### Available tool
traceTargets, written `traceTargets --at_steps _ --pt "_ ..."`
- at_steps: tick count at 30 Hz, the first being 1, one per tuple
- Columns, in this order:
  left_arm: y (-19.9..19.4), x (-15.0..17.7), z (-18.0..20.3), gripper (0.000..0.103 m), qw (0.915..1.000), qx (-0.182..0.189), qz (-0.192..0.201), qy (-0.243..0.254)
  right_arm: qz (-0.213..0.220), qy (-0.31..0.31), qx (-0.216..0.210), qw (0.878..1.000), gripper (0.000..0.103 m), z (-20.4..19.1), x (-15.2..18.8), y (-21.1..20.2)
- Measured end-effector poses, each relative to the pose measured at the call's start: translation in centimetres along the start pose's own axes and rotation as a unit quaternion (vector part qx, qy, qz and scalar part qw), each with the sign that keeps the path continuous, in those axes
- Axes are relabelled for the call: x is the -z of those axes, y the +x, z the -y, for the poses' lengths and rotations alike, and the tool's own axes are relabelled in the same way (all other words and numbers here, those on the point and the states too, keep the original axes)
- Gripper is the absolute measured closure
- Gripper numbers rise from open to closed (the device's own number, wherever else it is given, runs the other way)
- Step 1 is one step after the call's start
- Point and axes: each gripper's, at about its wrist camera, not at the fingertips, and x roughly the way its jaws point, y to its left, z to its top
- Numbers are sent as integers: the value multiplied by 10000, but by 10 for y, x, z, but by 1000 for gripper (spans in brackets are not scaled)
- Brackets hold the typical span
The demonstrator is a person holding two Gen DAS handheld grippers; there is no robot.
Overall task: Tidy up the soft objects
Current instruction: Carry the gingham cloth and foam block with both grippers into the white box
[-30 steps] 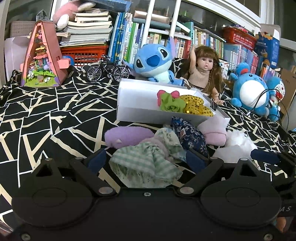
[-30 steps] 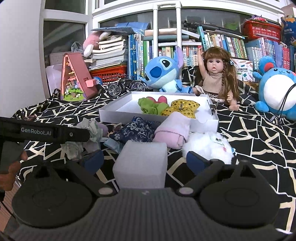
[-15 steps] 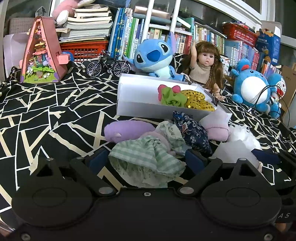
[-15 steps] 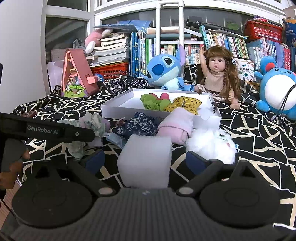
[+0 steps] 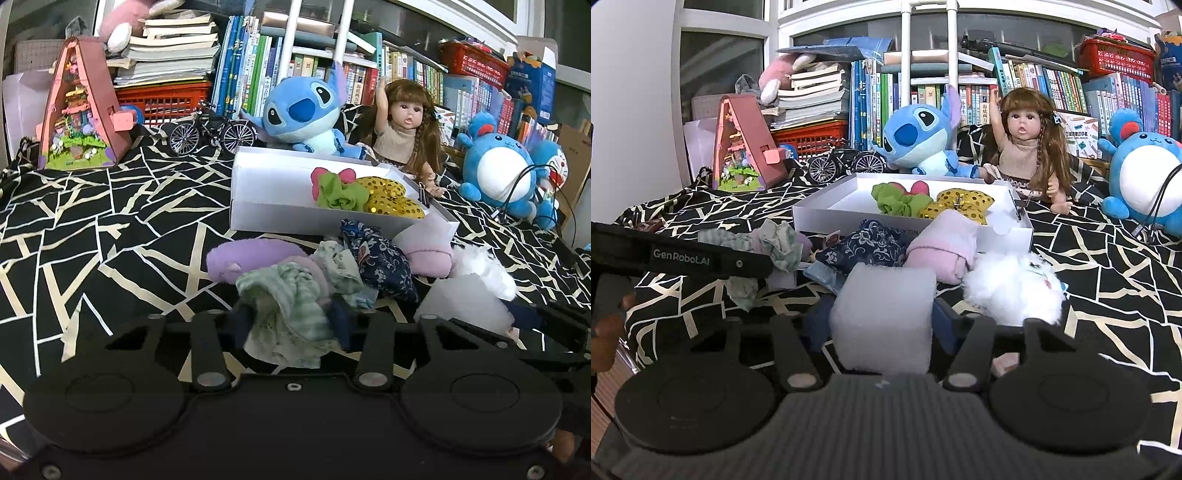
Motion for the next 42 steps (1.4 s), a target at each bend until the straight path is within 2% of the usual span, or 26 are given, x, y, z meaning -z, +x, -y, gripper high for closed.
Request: traceTargets --at_steps 1,4,14,20,26,31,36,42 --pt "-1 0 1 70 10000 -8 1 20 14 0 0 10000 43 0 0 -1" --pt "-7 -3 4 72 10000 -6 15 70 106 18 -8 9999 45 0 -1 -5" --pt "-35 -35 7 73 9987 267 421 104 388 375 -144 9984 45 15 -31 -17" --pt "-28 -70 2 73 9979 248 600 8 623 325 235 9972 45 32 -63 -14" --pt "-1 -105 1 73 9979 120 621 -107 503 584 592 9953 45 70 -99 13" --pt "35 -130 3 73 9987 134 433 -231 300 839 752 9932 45 100 -118 45" --pt "74 -141 5 73 9994 -45 203 -273 45 840 665 9942 45 112 -123 76" --pt "109 -142 4 73 9989 -76 -133 -432 -349 733 664 9945 45 115 -120 105"
